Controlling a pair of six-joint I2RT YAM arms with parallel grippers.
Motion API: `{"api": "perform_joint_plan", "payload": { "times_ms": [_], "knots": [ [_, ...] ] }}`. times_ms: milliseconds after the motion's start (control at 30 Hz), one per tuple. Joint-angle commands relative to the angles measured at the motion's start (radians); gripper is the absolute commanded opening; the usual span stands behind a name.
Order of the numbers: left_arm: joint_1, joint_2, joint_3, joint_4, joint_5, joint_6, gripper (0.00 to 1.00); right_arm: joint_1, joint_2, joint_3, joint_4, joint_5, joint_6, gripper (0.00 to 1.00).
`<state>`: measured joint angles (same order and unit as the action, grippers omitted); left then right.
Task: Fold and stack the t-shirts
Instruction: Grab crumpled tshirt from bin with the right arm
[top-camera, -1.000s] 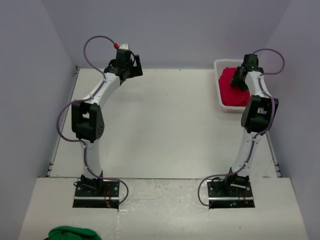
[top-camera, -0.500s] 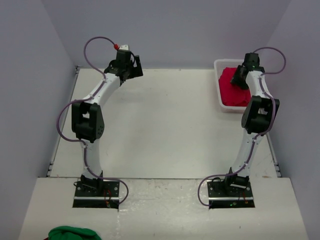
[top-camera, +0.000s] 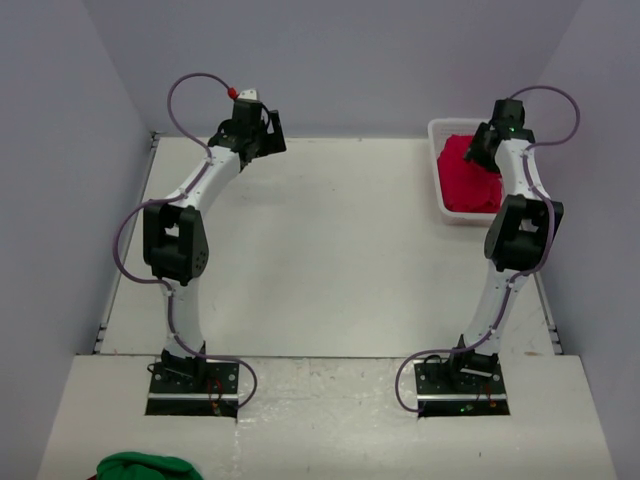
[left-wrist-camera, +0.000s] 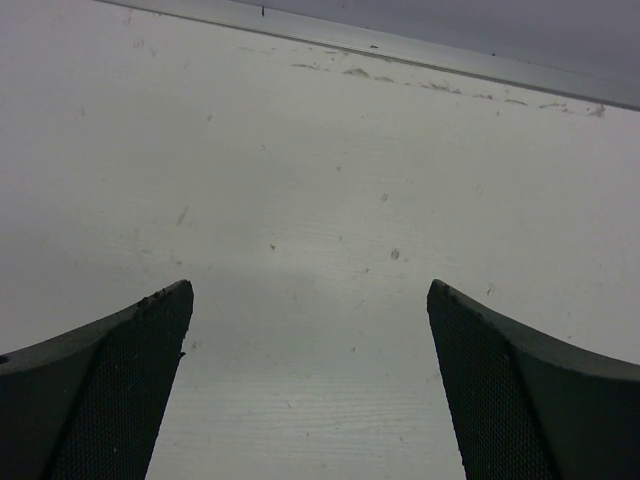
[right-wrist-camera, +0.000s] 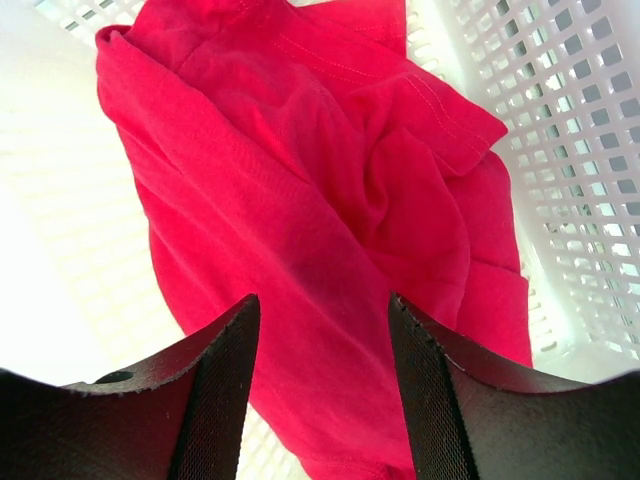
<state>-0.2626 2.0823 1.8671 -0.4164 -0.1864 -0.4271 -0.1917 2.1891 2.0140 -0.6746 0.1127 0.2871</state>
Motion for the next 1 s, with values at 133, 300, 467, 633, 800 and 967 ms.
{"api": "perform_joint_plan", "payload": {
  "times_ms": [133,300,467,633,800,967],
  "knots": [
    [0.013,-0.054,-0.006,0.025,0.010,0.005,1.00,0.003,0.001,0.023,0.012,-0.002,-0.003,0.53],
    [0.017,-0.051,-0.005,0.022,0.010,0.005,1.00,0.005,0.029,0.026,0.015,-0.004,-0.006,0.54],
    [0.019,-0.054,-0.005,0.024,0.008,0.007,1.00,0.005,0.043,0.015,0.030,-0.002,-0.008,0.54],
    [0.023,-0.059,-0.003,0.024,0.007,0.007,1.00,0.005,0.054,0.005,0.041,-0.002,-0.009,0.51],
    [0.025,-0.059,-0.002,0.024,0.007,0.007,1.00,0.005,0.040,-0.008,0.052,-0.004,-0.003,0.21],
    [0.026,-0.059,-0.005,0.022,0.008,0.007,1.00,0.005,0.035,0.008,0.038,-0.005,-0.009,0.11]
  ]
}}
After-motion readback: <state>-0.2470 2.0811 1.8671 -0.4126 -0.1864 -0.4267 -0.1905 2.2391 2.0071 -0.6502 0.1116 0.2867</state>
